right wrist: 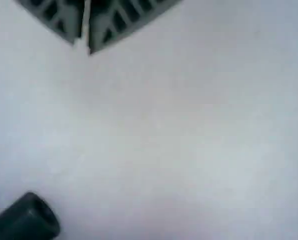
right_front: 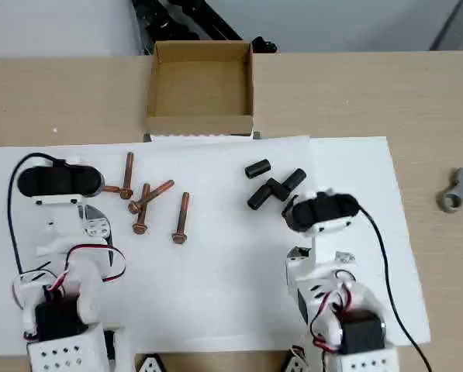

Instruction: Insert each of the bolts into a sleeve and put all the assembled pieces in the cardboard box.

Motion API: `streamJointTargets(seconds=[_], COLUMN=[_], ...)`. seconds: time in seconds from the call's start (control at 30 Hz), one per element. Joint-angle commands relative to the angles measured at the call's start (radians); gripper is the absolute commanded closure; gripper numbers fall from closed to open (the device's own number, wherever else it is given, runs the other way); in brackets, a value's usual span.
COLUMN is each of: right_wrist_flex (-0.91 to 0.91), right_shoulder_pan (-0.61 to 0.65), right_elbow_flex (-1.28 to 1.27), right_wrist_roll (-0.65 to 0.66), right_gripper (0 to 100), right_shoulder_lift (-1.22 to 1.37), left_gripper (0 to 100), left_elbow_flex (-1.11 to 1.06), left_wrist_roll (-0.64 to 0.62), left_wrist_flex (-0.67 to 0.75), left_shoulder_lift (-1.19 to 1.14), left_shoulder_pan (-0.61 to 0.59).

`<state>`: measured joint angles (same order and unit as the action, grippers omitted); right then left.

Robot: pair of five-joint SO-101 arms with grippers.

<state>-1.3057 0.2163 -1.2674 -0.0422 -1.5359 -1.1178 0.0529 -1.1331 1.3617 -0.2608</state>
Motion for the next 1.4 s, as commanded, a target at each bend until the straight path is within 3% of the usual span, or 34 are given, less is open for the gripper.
streamJointTargets(seconds=[0.0,0.13,0.33,0.57,0.73,0.83,1.1,1.37], right_wrist_flex=[0.001,-0.005,-0.064,-0.136,-0.136,-0.15,-0.344,-0.352], right_shoulder_pan=[0.008,0.01,0.035,0.07,0.076,0.076,0.076,0.091], right_elbow_flex=[0.206,0.416,0.689,1.053,1.269,1.375,1.699,1.771], right_wrist_roll=[0.008,0.006,0.006,0.015,0.16,0.163,0.172,0.172], right_gripper=[99.6,99.6,99.6,99.5,99.5,99.5,99.4,99.4], right_shoulder_lift=[0.237,0.532,0.901,1.262,1.501,1.627,1.925,2.054], left_gripper=[99,99,99,99,99,99,89,88], left_elbow_flex=[0.099,0.151,0.358,0.513,0.582,0.631,0.88,1.132], left_wrist_roll=[-0.008,-0.011,-0.094,-0.341,-0.456,-0.522,-0.73,-0.852], left_wrist_flex=[-0.025,-0.025,-0.025,-0.005,0.006,0.005,-0.155,-0.295], left_shoulder_lift=[0.003,-0.072,-0.397,-0.684,-0.845,-0.957,-1.277,-1.583], left_shoulder_pan=[-0.002,-0.002,-0.002,-0.02,-0.029,-0.029,-0.04,-0.103])
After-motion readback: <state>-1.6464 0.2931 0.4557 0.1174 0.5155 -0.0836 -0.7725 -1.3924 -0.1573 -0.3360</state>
